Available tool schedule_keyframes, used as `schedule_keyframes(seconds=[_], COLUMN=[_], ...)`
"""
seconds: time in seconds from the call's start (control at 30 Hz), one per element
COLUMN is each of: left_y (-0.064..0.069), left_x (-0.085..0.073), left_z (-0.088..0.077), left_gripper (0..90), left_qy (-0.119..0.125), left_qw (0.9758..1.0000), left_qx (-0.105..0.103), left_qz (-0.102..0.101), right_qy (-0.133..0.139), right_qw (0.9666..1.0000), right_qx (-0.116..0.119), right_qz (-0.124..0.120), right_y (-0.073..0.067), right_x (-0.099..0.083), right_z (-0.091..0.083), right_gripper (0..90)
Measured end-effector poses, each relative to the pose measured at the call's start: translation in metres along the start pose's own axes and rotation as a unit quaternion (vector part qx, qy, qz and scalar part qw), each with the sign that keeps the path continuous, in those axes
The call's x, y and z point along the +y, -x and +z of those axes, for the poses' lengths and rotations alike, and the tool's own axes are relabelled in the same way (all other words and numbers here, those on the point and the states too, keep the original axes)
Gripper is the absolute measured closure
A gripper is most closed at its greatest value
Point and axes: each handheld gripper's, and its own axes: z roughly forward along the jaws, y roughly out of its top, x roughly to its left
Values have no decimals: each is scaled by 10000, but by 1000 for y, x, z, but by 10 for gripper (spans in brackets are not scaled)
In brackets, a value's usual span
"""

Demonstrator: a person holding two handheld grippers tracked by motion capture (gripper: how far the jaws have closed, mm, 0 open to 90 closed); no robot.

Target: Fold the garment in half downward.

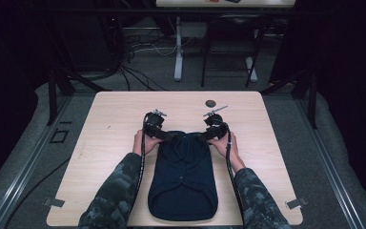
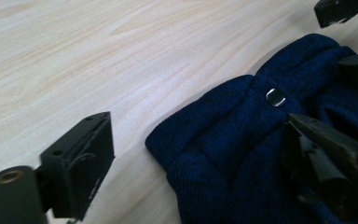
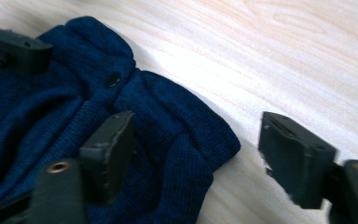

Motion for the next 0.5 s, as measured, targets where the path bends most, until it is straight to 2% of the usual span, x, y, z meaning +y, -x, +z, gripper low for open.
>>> schedule_keyframes(seconds=[0.1,0.2,0.4,0.43,0.5], left_y=[1,2,5,5,7], left_x=[-1,-2,-3,-4,-7], left_z=[4,7,13,13,14], left_gripper=[153,188,305,317,326], left_qy=[-65,-108,-254,-270,-213], left_qw=[10000,9999,9996,9996,9996], left_qx=[15,44,119,128,197], left_qz=[-11,-14,-28,8,44], right_qy=[-71,-31,-136,-248,-247], right_qw=[9999,9999,9999,9996,9996], right_qx=[102,83,80,106,113], right_qz=[34,56,24,-46,-69], right_y=[1,-1,-4,-3,-3], right_x=[-1,-2,-3,-3,-4], right_z=[4,7,11,11,10], right_gripper=[374,417,465,470,478])
